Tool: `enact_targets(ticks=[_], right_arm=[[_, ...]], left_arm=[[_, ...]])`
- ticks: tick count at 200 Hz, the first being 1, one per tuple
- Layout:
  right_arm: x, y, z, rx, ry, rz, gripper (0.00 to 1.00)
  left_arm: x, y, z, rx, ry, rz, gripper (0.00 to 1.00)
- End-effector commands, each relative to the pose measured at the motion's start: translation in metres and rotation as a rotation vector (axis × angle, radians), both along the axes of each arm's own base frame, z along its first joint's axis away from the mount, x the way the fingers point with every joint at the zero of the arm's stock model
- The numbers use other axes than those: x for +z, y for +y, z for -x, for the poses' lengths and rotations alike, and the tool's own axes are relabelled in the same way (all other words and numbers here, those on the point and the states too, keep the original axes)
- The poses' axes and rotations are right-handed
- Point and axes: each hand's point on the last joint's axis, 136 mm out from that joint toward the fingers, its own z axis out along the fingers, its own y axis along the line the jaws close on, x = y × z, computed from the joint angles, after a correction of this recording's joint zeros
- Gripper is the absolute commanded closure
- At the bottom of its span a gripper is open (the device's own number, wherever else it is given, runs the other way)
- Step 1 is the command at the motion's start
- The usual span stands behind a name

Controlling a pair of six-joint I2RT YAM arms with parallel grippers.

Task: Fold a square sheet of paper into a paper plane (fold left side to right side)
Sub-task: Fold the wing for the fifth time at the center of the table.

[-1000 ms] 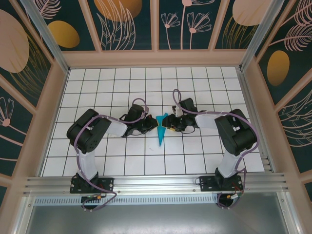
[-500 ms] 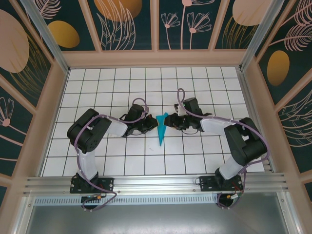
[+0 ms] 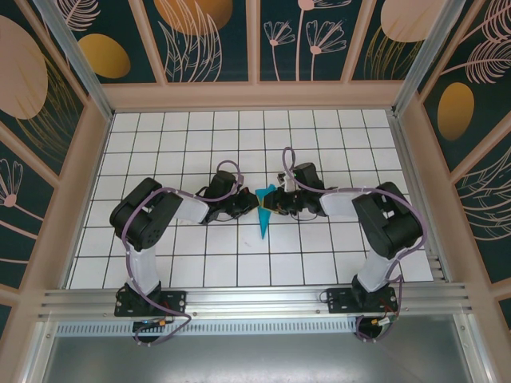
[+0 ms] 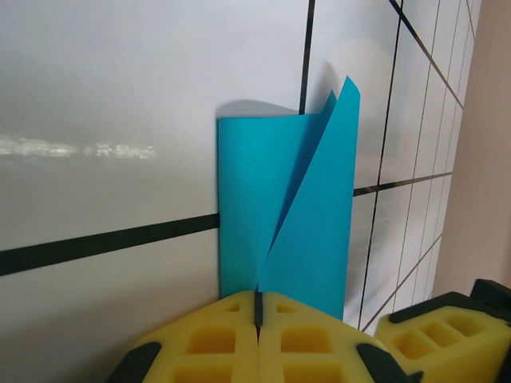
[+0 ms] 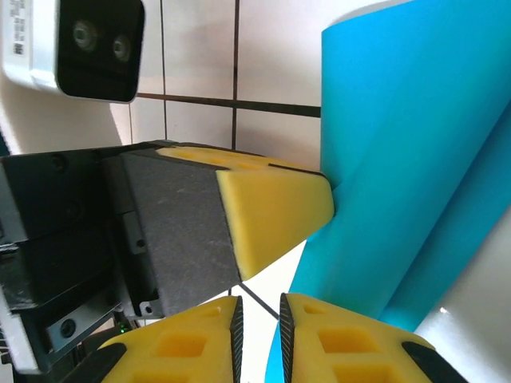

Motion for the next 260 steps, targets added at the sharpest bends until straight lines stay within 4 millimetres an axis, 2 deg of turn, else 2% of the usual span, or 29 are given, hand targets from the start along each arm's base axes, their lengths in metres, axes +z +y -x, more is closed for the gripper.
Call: enact_targets(ticks=[1,73,160,260], right_arm=[[0.007,0.011,-0.005,0.021,-0.023,-0.035,0.77],[-0.008,0.006,-0.001,0.018,0.003,0.003,0.77],[-0.012,0.006,-0.001,0.019,0.005,0.018,0.77],[-0.026,0.003,0.000,0.009,0.035,0.046,0.76]], left_arm=[[-0.016,0.008,-0.004,0.014,0.005,-0.062,1.00],[-0.019,0.012,-0.004,0.032,0.011,-0.081,1.00],[-0.021,0.016,-0.006,0.049,0.014,-0.093,1.00],[-0.028,0.024,-0.009,0.076,0.027,-0.093,1.00]])
